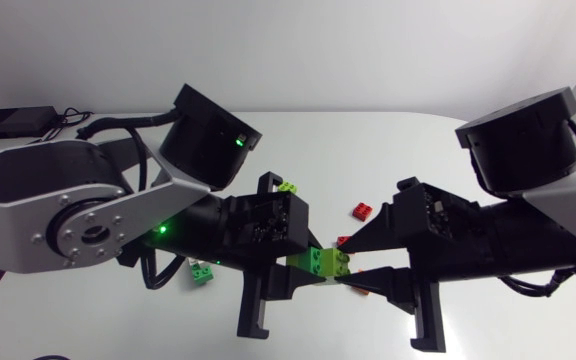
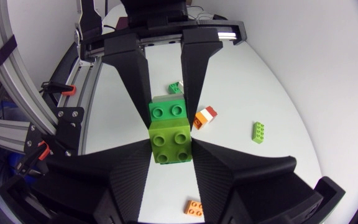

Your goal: Separate the duplo bricks

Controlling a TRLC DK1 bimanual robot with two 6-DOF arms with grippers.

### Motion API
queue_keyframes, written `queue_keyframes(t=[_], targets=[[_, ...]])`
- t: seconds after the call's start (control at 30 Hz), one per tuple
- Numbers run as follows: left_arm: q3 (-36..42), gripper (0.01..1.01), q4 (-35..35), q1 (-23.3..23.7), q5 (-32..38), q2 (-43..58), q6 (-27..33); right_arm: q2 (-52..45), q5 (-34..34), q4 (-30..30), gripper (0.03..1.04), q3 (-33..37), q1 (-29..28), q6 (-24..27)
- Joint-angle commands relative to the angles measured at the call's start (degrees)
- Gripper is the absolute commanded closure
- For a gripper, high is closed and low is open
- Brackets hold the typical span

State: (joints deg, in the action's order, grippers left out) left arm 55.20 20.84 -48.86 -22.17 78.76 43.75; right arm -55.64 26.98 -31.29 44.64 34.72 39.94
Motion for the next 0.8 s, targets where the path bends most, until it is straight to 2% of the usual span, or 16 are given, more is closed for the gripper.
queue_keyframes(t=[0.0,0.13,0.17,0.27,0.3,0.37,0.43,0.77], targets=[[2.6,0.698,-0.6,-0.3,-0.2,1.0,-1.3,0.3,0.1,0.3,0.75,-2.3,0.7,-1.1],[3.2,0.69,-0.5,-0.3,-0.2,1.3,-1.6,0.4,0.1,0.4,0.75,-2.7,0.8,-1.1],[3.5,0.662,-0.5,-0.2,-0.2,1.4,-1.8,0.4,0.1,0.4,0.75,-2.7,0.8,-1.2],[3.8,0.405,0.1,0.0,-0.2,1.5,-1.9,0.9,0.1,0.4,0.75,-2.5,0.6,-1.2],[3.8,0.343,0.4,0.1,-0.2,1.5,-1.8,1.0,0.1,0.3,0.75,-2.5,0.5,-1.2],[3.5,0.284,0.8,0.1,-0.2,1.4,-1.8,1.3,0.1,0.0,0.75,-2.2,0.2,-1.2],[3.1,0.256,0.7,0.2,-0.2,1.3,-1.6,1.6,0.1,-0.4,0.75,-2.1,0.0,-1.1],[1.1,0.256,0.9,1.1,-0.2,0.8,-0.7,3.8,0.1,-2.8,0.75,-1.6,-1.1,-0.1]])
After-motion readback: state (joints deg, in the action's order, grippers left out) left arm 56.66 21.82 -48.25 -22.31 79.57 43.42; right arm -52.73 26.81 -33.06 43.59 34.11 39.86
